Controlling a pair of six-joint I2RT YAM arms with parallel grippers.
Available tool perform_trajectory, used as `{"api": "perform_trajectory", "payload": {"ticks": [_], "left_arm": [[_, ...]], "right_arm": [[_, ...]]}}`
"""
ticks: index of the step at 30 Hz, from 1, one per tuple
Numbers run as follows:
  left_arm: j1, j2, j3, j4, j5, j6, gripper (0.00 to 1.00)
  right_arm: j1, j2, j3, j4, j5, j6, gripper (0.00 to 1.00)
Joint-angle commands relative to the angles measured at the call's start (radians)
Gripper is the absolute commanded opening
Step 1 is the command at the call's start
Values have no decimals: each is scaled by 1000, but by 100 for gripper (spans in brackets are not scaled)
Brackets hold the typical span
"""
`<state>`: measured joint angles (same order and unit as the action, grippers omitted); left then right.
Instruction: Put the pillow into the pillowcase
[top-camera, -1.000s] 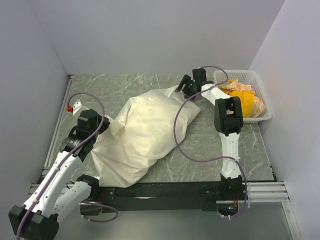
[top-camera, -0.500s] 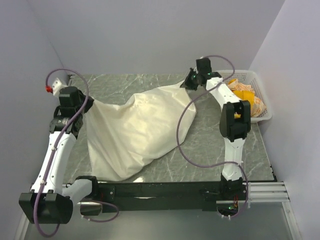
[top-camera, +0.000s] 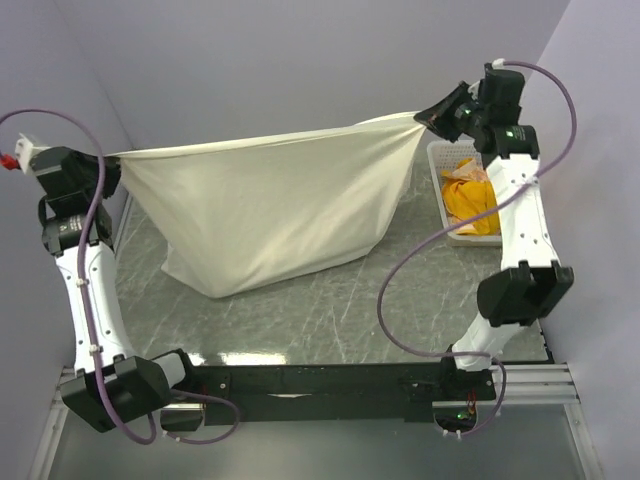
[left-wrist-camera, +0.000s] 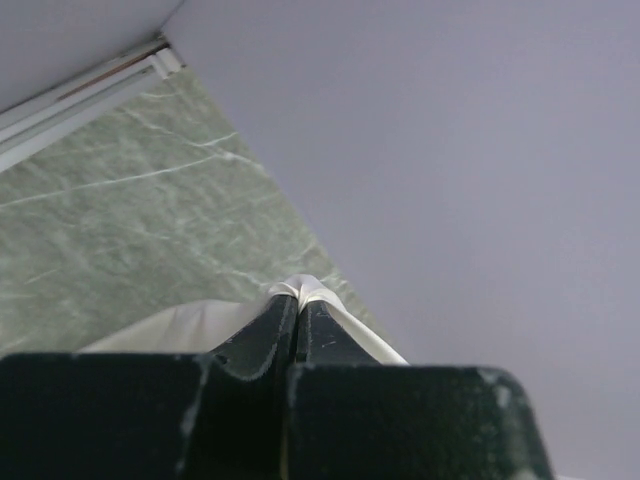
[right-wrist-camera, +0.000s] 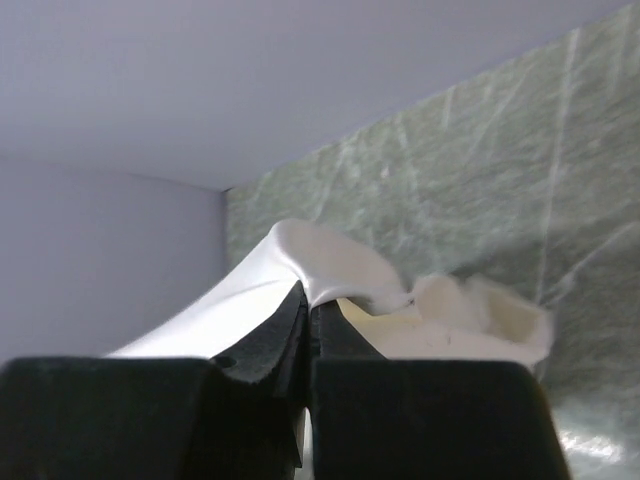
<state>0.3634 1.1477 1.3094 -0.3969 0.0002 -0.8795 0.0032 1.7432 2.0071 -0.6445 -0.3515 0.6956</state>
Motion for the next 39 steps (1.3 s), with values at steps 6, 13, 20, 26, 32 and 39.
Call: {"api": "perform_trajectory", "payload": {"ticks": [6,13,20,26,32,39], "left_arm": [[224,66,108,168,182,-65,1],[279,26,206,121,235,-70,1],[305,144,431,37,354,-70,1],[201,337,553,-28,334,-27,1],[-7,575,515,-62,185,83,1],[-56,499,302,70,176,103,71]], "right_arm": [[-127,-284,-64,135,-33,107,0],[-183,-413,-82,143,-66,136,0],[-200,-456,-31,95,-76,134,0],[-97,-256,-145,102,-23,96,0],[27,80,-142,105,49,35,18],[58,170,-103,2,121,-56,80]]}}
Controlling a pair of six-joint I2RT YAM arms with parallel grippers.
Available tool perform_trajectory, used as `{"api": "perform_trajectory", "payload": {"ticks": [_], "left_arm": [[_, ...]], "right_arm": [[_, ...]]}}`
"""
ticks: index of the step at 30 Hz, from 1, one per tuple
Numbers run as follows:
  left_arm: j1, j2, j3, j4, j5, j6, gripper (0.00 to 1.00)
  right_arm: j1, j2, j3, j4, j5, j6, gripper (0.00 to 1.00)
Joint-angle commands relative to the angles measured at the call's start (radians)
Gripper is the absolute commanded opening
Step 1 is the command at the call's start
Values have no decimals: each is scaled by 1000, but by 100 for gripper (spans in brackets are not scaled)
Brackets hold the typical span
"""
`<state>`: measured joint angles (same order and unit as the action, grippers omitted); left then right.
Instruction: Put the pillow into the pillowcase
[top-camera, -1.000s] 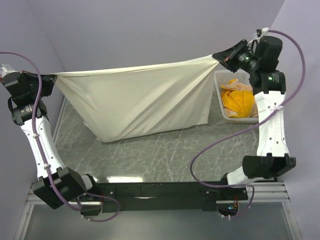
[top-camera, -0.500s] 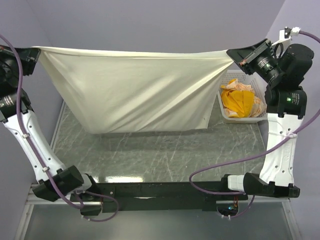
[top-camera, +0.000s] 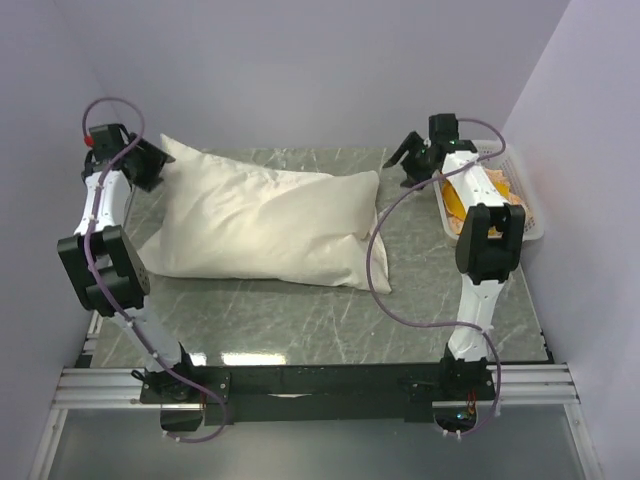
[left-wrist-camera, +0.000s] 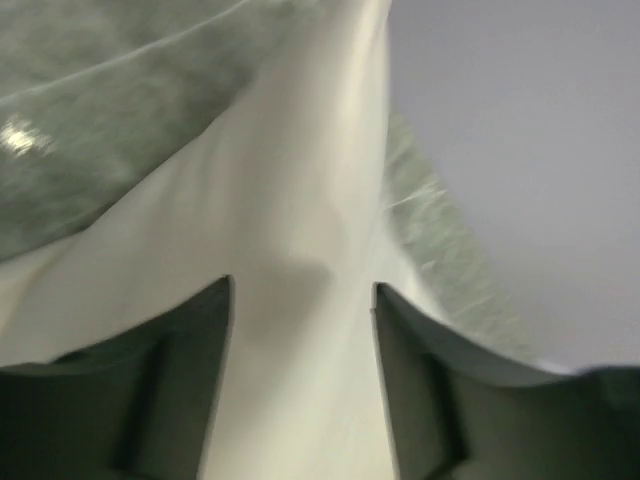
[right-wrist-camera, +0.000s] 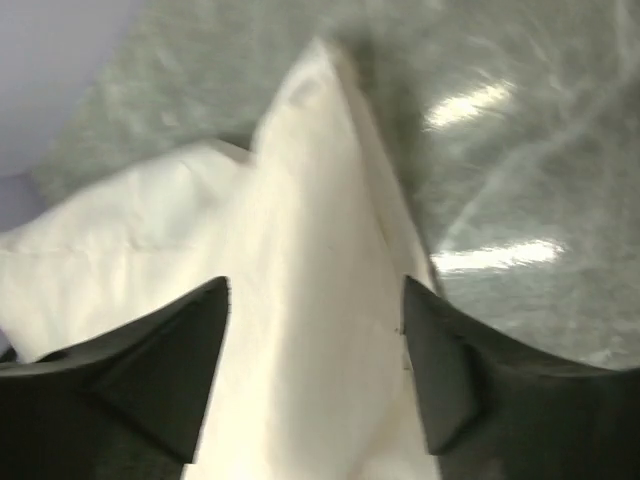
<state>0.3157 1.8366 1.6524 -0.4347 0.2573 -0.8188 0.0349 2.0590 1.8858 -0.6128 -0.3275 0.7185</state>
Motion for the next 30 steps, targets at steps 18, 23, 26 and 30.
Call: {"api": "perform_trajectory", "payload": {"ticks": [18,23,26,30], "left_arm": [[-122,-856,-927,-35,-653,-219,93],[-86,-896,-1043,-56,-687,-336,98],[8,-889,-1094,-6,-620,-327,99],[54,-821,-1135,112,-546,-303,99]], "right_arm": [[286,-1096,-1335,444,269,-4,88],[309,-1068,-1449,545,192,22,82],[316,-1036,-1476,588,174,41,81],[335,-966,-1505,665,143,73,76]]}}
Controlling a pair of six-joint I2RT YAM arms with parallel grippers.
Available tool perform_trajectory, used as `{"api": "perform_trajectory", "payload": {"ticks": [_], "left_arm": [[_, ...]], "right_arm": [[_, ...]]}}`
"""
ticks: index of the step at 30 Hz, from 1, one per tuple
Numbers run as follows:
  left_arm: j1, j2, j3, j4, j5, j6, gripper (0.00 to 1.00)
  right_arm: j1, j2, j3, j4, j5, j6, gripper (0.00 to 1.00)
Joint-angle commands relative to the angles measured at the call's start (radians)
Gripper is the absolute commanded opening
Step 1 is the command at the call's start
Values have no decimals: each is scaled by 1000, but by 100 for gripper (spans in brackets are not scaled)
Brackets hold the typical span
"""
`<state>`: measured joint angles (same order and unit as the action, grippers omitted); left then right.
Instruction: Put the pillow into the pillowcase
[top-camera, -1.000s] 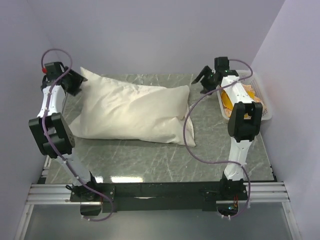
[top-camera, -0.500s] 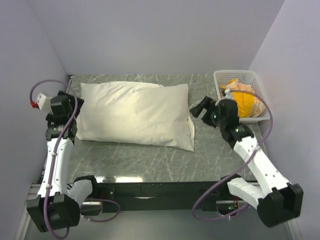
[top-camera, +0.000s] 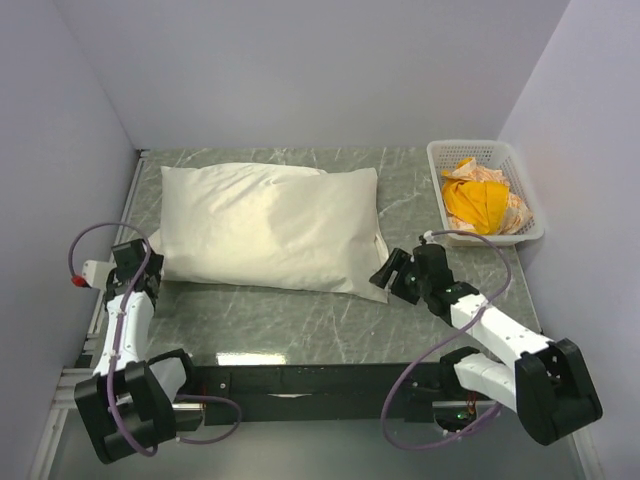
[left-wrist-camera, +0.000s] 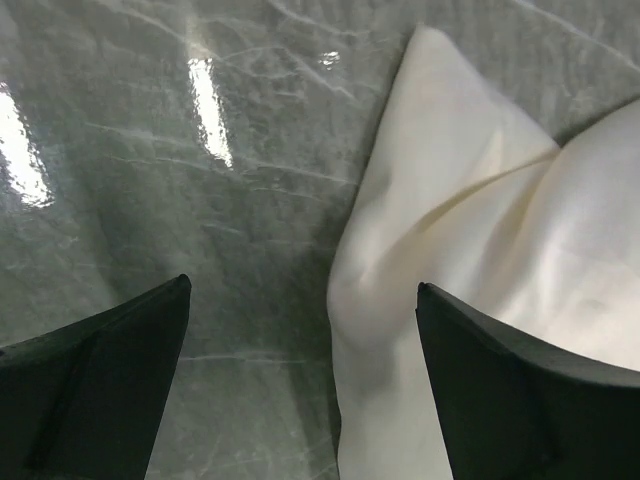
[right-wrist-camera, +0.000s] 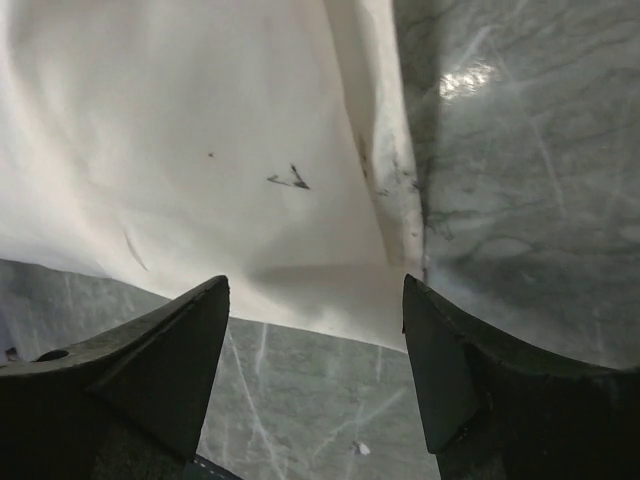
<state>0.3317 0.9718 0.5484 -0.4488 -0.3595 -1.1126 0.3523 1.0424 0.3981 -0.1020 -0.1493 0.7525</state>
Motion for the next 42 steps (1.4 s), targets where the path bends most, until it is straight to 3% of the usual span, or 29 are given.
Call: {"api": "perform_trajectory", "payload": {"ticks": [1,5,7,8,9,12,19,21,25,26,29,33,36,42], "left_arm": [[41,62,-34,136,82,-3,98],[46,120,-34,183,131,-3,89],[46,122,-36,237,152,10,71],[47,126,-30,245,159,10,60],[46,131,-19,246,168,16,27],[46,136,85,182,154,71,1],[56,101,356,61,106,214,1],[56,94,393,53,114,233,1],[52,97,449,6,165,240,1],[52,88,426,-26,151,176,15],[52,32,250,7,192,90,75],[40,-31,-8,47,218,-36,78],[-29,-68,-106,102,179,-98,78],[-115,-10,-148,168,120,-153,82]], "right_arm": [[23,89,-21,165,-44,48,75],[51,145,-62,255,-58,79,74],[53,169,-65,272,-55,94,64],[51,176,-39,259,-50,91,52],[53,179,-18,239,-44,84,26],[44,130,94,110,14,33,0],[-108,-8,381,-189,-44,-70,0],[-179,-21,462,-215,-81,-81,0],[-199,-1,602,-275,-124,-91,0],[-197,14,608,-277,-134,-84,0],[-182,16,585,-252,-138,-71,0],[-153,1,527,-234,-105,-76,0],[-150,-10,476,-214,-99,-76,0],[-134,-4,421,-177,-105,-67,0]]}}
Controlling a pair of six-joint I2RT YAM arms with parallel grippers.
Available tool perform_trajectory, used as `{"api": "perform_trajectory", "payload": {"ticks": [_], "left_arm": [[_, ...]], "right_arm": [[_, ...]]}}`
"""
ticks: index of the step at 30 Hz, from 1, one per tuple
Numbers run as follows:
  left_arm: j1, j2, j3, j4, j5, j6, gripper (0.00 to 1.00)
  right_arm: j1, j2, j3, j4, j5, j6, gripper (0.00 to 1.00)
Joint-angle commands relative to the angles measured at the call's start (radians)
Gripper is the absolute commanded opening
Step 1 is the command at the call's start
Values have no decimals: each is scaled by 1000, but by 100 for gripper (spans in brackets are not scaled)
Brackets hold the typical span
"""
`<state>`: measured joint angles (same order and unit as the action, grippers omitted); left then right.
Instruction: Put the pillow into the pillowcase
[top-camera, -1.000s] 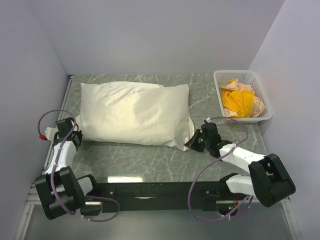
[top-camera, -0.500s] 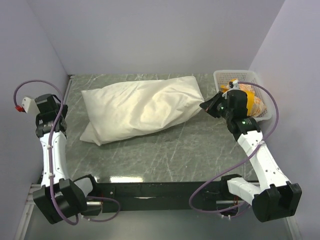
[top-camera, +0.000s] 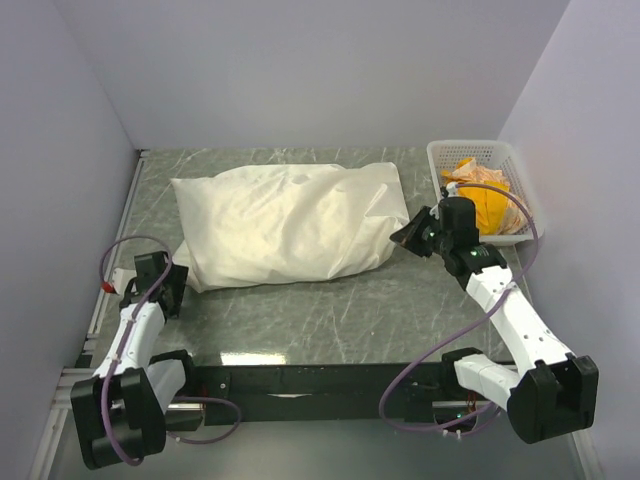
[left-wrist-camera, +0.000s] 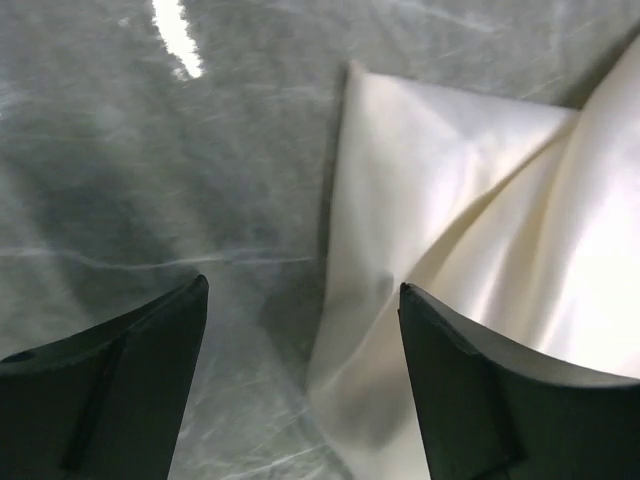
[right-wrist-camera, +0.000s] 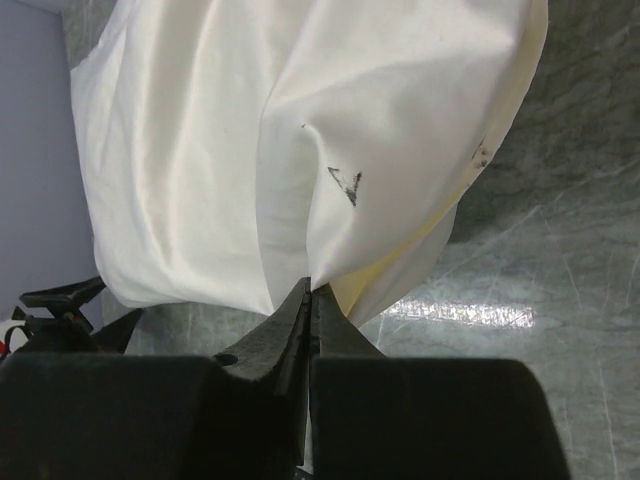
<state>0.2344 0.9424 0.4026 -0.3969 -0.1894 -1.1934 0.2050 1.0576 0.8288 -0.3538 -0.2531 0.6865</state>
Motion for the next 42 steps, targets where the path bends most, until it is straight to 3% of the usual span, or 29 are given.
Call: {"api": "perform_trajectory", "payload": {"ticks": [1,6,9,10,11,13,20,24,27,29,30,32,35,36,37,39,42], "left_arm": [[-20,44,-5,142,-56,-71,83],[-20,128,10,282,-58,-55,81],[-30,232,40,322,-62,-45,67],[-32,280,48,334,-62,-32,58],[-32,297,62,337,-64,-3,36],[-33,308,134,293,-71,49,2],[3,102,480,44,-122,221,1],[132,85,689,-23,5,247,1],[148,119,751,0,126,262,1],[149,133,819,-28,128,264,1],[151,133,837,-23,117,267,1],[152,147,870,7,170,243,1],[106,251,977,32,217,210,1],[79,301,1013,6,197,218,1],[80,315,1039,0,193,216,1],[136,332,1055,29,212,190,1],[166,412,1111,75,275,144,1]], "right_arm": [[14,-21,-17,78,-2,-1,0],[19,-28,-31,79,14,-10,0],[19,-19,-25,75,9,-16,0],[19,-16,-8,72,9,-22,0],[20,-4,7,67,3,-31,0],[13,13,91,10,15,-53,0],[-88,119,433,-122,-31,-77,0],[-154,157,570,-122,-101,-6,0],[-147,173,668,-152,-124,21,0],[-179,206,725,-207,-84,5,0],[-243,209,730,-183,-125,21,0],[-242,196,724,-140,-195,74,0],[-141,211,809,-230,-70,9,0],[-156,205,788,-229,-81,5,0],[-267,185,764,-214,-112,18,0],[-370,174,709,-179,-230,44,0],[-371,217,728,-122,-259,112,0]]}}
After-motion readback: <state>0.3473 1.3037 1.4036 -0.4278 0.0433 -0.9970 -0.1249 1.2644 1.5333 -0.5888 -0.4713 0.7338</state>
